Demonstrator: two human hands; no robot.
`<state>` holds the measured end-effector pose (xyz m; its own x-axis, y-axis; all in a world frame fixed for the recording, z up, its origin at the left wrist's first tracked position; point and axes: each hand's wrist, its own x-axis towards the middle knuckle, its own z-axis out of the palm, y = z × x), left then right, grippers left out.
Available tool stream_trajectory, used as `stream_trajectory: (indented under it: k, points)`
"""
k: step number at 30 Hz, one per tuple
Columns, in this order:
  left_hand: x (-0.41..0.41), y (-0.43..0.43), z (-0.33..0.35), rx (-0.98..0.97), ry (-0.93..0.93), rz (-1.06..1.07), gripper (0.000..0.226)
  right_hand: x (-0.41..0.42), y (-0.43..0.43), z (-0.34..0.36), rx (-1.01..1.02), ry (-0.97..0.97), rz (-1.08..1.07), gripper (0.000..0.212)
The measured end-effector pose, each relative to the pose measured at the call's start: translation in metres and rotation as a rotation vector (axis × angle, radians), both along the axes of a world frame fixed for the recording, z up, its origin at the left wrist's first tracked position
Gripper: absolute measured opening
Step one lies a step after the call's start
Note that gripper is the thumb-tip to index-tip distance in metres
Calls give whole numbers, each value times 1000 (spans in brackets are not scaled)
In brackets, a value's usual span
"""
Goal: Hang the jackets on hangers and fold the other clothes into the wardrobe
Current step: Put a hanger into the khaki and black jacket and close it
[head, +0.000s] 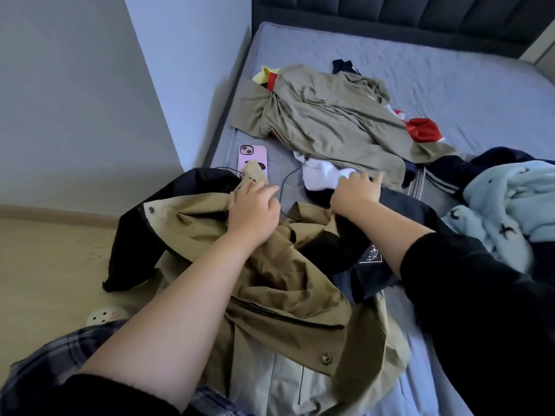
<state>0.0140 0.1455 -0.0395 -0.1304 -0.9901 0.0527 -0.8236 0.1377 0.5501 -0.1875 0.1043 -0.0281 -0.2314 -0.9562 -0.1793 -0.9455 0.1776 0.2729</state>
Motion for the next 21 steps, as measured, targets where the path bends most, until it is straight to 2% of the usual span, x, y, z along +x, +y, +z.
stream_trajectory:
  k: [2, 4, 5, 7, 9, 12, 14, 17, 19, 21]
  points:
    - [-26, 4, 7, 56, -58, -85, 41, -35, 9, -11, 269, -133, -118, 44]
    - [-50, 9, 7, 117, -107, -172, 45, -62, 32, -35, 520, -283, -72, 43]
    - [-60, 11, 6, 150, -123, -208, 46, -70, 48, -45, 576, -374, -93, 42]
    - [-78, 16, 1, 206, -153, -275, 49, -84, 64, -67, 527, -440, -75, 36]
    - [-94, 21, -6, 254, -177, -354, 51, -91, 65, -75, 384, -438, -64, 33]
    - [-110, 27, -15, 309, -246, -464, 55, -101, 54, -61, -131, -426, -145, 30]
    - [-114, 27, -17, 326, -257, -478, 54, -113, 45, -58, -336, -461, -221, 33]
    - [-115, 26, -18, 336, -235, -467, 52, -130, 36, -69, -179, -420, -259, 45]
    - [-114, 28, -19, 334, -230, -458, 51, -134, 35, -76, -97, -458, -344, 43]
    - [-112, 28, -20, 326, -215, -445, 52, -134, 32, -74, -110, -496, -368, 41]
